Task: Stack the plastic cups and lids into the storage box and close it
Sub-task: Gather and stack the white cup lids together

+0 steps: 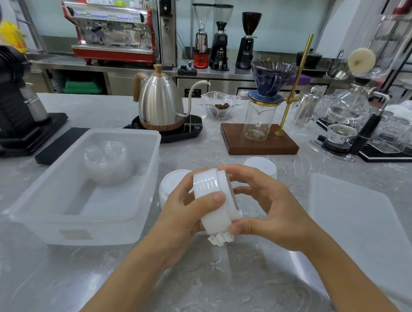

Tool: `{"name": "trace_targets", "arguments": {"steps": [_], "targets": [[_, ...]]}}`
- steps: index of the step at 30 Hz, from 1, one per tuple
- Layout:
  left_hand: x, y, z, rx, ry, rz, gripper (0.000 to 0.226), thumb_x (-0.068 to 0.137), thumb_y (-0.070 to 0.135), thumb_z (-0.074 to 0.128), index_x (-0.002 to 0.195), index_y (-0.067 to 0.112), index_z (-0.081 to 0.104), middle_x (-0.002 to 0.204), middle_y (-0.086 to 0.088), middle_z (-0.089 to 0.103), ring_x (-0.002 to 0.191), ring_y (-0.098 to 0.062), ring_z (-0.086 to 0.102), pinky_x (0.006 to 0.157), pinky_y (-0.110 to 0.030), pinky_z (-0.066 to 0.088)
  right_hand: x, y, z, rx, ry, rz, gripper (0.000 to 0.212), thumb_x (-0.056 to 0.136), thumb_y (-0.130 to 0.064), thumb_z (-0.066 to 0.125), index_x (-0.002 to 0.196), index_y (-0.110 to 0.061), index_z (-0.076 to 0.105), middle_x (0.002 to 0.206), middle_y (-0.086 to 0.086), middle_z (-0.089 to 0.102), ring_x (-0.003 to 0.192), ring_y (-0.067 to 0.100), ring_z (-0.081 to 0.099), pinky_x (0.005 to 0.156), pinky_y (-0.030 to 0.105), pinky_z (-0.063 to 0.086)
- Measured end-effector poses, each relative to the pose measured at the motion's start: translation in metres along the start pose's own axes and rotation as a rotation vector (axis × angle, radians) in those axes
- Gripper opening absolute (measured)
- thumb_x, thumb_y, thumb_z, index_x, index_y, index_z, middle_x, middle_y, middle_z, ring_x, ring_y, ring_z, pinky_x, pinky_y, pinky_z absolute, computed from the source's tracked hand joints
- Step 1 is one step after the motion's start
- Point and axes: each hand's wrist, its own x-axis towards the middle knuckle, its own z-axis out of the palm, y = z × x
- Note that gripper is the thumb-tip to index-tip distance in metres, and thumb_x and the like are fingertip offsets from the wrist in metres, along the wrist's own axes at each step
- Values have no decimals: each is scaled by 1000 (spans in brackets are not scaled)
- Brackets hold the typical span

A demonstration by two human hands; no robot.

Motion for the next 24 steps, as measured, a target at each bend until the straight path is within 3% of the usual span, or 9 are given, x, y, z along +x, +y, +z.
{"name": "trace_targets", "arguments": {"steps": [2,4,6,8,11,16,19,21,24], "targets": [[0,0,3,-12,19,3,71,61,37,84,127,20,65,107,-9,77,90,-25,76,65,-36,62,0,-3,-4,60,-20,23,91,72,-61,78,146,-18,49,146,-2,57,139,21,50,115,37,40],[1,-1,5,-15,25,0,69,60,37,84,124,20,67,100,-8,76,83,-23,76,59,-31,60,1,-1,-8,57,54,59,85,79,-68,67,146,-19,50,144,-5,59,139,12,50,117,30,37],[0,0,8,-15,20,-6,69,59,38,85,124,21,67,100,-9,75,81,-24,75,57,-30,59,4,8,-13,-75,226,132,62,89,-56,64,143,-28,53,141,-14,59,134,1,51,117,30,38],[-1,-1,8,-14,28,-8,69,58,38,85,124,25,68,101,-6,77,85,-22,76,61,-30,60,8,23,-16,-341,349,260,55,94,-38,67,145,-26,51,149,-11,52,139,6,46,120,33,33],[-1,-1,8,-10,37,-17,73,56,40,85,126,27,68,106,-3,78,91,-20,77,68,-31,62,14,44,-22,-620,315,413,62,94,-28,66,150,-17,43,159,1,39,147,20,35,121,38,28],[-2,-2,9,1,40,-28,72,55,41,85,125,31,68,106,0,79,94,-20,77,71,-34,62,31,59,-23,-871,182,583,69,97,-46,52,157,-24,28,168,4,20,154,25,21,122,43,21],[-2,-2,9,0,39,-34,71,55,40,86,123,33,68,106,2,79,94,-19,78,72,-34,62,33,62,-21,-967,118,642,66,99,-52,45,156,-25,29,168,6,21,154,26,20,123,43,17],[-1,-3,9,-7,38,-32,68,55,40,86,121,34,70,106,1,79,94,-19,78,71,-33,63,32,62,-22,-950,168,620,57,97,-49,50,147,-22,44,159,7,37,147,27,33,120,43,24],[-1,-3,7,-10,40,-32,62,56,40,86,116,36,72,105,2,80,92,-18,78,71,-32,63,28,60,-20,-844,301,544,29,90,-46,65,106,-21,61,122,-1,58,118,22,55,99,34,42]]}}
